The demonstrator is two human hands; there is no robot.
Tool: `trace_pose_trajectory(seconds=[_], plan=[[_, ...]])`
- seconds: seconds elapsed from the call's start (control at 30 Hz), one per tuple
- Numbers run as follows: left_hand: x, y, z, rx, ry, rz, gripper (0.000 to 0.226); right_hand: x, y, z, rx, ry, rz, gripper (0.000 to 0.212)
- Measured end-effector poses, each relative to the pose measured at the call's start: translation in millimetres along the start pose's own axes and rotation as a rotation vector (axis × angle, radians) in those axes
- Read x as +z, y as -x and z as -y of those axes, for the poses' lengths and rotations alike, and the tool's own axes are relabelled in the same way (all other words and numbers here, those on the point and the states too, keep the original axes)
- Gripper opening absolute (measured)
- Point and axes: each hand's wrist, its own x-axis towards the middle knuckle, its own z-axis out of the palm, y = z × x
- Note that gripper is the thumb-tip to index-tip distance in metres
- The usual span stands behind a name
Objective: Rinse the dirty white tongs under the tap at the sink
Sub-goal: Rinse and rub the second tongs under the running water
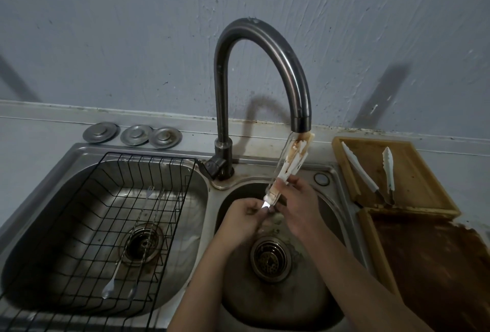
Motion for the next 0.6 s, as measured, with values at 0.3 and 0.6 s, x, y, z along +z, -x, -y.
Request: trace_pose_trajectory(seconds=[0.3,0.6], plan=[[-15.1,-3.7,-17.0,-0.125,-0.163,0.032,0.032,-5.0,0.1,-11.6,0.026,0.038,0.082,0.028],[-22.4,-4.4,-22.3,-0.067,-0.276,0.002,0.032,6.8,1.1,-9.5,-0.016,0.076,0.060,0.011]])
